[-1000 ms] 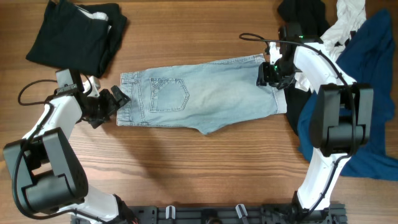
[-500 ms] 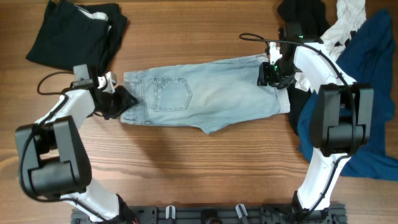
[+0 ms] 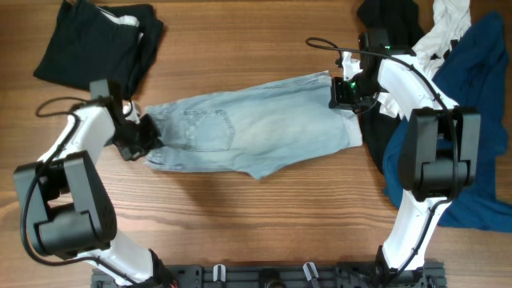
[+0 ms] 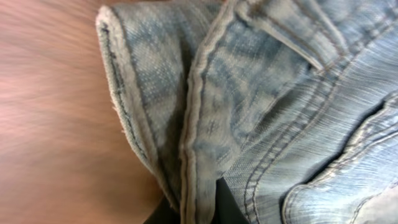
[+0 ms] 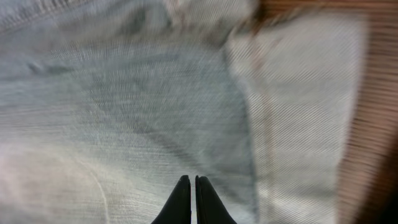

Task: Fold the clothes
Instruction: 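Grasp the left end of the shorts and fold it rightward over the middle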

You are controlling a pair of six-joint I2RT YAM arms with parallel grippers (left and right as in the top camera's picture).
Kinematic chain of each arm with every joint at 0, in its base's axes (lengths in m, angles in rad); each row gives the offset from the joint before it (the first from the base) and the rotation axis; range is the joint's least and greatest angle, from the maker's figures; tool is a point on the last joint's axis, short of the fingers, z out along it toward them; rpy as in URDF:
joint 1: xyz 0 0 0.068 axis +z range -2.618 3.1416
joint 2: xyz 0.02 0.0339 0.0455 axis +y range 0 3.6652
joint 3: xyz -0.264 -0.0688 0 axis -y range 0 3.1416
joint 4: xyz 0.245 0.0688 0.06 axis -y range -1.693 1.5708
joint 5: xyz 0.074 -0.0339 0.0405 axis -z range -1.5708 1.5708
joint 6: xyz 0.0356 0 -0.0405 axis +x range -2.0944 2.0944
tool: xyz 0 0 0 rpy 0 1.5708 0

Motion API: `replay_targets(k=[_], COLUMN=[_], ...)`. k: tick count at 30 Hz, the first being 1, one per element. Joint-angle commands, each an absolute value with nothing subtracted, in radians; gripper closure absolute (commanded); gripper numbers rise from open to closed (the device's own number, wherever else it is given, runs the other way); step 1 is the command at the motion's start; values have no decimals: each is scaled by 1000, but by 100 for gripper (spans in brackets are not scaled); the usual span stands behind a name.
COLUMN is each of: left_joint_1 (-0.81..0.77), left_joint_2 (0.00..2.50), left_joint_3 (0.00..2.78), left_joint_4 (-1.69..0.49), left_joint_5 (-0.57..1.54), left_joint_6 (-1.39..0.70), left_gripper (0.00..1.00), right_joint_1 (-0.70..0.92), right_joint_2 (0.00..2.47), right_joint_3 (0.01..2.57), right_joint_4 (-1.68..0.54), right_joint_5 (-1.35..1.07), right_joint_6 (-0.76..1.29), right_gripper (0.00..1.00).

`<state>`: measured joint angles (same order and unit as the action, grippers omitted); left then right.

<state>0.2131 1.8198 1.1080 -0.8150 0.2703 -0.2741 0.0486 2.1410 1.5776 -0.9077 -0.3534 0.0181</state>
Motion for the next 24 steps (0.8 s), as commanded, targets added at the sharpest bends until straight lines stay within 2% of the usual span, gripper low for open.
replay_targets(k=[1,9,16,24], left_joint_1=[224,203,184,87], left_joint_2=[1740,1735,1734,1733], left_joint_3=[1287,1522,1577,1577], left_joint_4=[-910,-1008,-1022,-1015], left_joint_5=[129,120,118,123], left_joint_6=[-222,-182,-163,-160], left_gripper=[96,96,96,96], right_joint_1=[50,109,158,162], right_joint_2=[2101,2104,2104,2104], right_joint_3=[1573,1562,1480,1378], right_joint_4=[-901,-844,-709,-585], right_joint_5=[-492,-529,-532,-475], right_joint_6=[-10,4,92,213], right_gripper=[96,96,96,96])
